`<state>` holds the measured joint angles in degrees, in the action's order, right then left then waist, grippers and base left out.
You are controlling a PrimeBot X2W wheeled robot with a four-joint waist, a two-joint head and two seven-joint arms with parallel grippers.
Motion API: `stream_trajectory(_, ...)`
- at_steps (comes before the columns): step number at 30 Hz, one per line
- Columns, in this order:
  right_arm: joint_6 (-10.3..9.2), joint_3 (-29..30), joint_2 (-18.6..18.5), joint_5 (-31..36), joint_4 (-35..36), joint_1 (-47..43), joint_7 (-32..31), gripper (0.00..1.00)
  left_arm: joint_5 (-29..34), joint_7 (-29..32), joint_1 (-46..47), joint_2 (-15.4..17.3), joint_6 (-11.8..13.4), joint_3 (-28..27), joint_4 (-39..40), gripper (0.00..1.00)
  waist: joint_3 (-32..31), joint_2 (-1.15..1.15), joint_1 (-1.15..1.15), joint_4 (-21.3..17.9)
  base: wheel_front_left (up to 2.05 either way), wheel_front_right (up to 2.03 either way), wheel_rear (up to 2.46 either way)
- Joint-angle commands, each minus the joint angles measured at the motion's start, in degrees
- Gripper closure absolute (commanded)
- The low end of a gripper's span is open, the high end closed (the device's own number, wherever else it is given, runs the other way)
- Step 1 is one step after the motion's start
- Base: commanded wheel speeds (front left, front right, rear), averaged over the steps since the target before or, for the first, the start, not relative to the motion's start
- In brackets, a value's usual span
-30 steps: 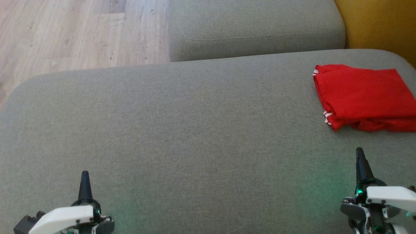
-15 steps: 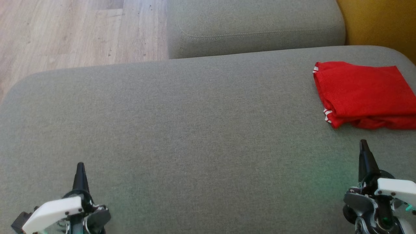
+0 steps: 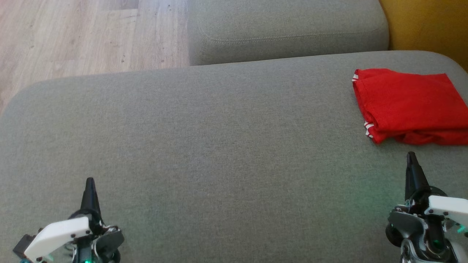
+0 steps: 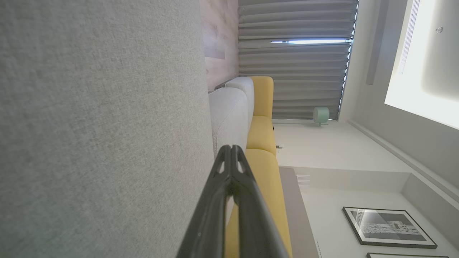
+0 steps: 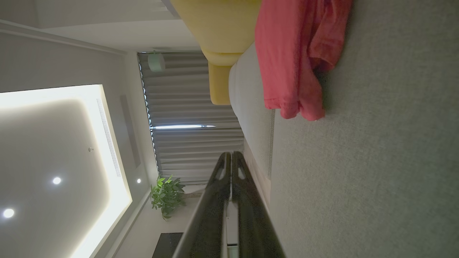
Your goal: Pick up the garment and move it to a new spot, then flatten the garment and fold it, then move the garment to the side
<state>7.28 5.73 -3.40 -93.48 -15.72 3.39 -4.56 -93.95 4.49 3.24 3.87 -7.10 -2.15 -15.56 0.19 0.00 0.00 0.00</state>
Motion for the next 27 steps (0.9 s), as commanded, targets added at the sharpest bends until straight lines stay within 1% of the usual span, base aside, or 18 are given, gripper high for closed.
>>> stream_trajectory(1, 0.21, -1.1, -0.8, -0.2, 1.8, 2.6, -0.4, 1.00, 0.0, 0.3, 2.8, 0.5, -0.4, -2.3, 1.6, 1.00, 0.0, 0.00, 0.00, 0.0, 0.00, 0.00, 0.00)
stream_trajectory(27, 0.21, -0.5, -0.5, 0.2, 1.8, 2.7, -0.8, 1.00, 0.5, 0.8, 2.8, 0.1, -0.4, -2.9, 1.6, 1.00, 0.0, 0.00, 0.00, 0.0, 0.00, 0.00, 0.00)
